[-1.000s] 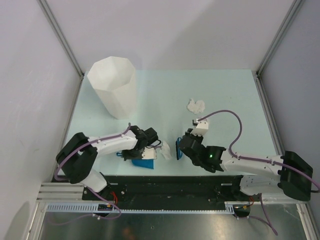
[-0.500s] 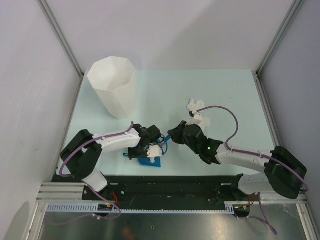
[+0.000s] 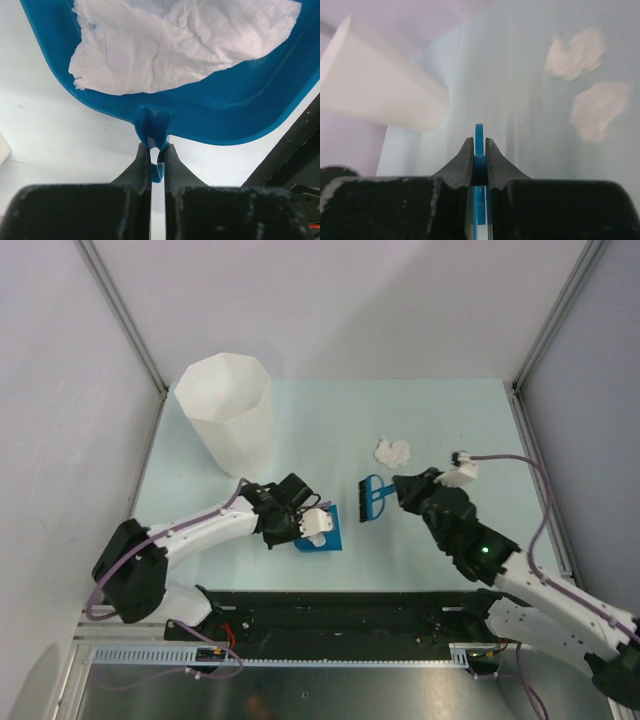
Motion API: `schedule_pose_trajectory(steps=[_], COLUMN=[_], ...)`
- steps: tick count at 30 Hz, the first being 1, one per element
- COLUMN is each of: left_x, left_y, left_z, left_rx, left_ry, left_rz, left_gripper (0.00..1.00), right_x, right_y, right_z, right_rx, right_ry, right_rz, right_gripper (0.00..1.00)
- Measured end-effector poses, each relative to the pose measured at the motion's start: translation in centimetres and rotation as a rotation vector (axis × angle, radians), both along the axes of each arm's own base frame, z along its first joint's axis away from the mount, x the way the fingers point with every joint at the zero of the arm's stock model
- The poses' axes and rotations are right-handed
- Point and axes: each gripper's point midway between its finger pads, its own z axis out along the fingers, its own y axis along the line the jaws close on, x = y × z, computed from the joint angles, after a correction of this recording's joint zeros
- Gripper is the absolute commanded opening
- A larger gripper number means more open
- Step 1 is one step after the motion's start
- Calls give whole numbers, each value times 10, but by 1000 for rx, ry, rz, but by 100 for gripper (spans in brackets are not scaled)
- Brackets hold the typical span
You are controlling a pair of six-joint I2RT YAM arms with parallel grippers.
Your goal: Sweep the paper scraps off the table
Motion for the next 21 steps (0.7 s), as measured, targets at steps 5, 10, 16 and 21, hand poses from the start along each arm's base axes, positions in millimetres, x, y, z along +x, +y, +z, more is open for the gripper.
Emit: schedule_pose_trajectory(steps=[5, 10, 16, 21], left_x=[15, 46, 86, 126], left_y=[-14, -29, -24, 23], left_z=[35, 100, 212, 302], left_rx=[-102, -204, -328, -355], left_ry=[-106, -282, -510, -674], left_rz=[27, 53, 151, 329], left_gripper=[0, 0, 0, 0], right_x=[-3, -4, -6, -8], right_y=[-67, -90, -92, -87], right_z=[29, 26, 0, -17], right_rx=[-60, -161, -269, -315], right_ry=[-89, -75, 0, 51], right_rz=[-172, -226, -200, -168], right_gripper=[0, 0, 0, 0])
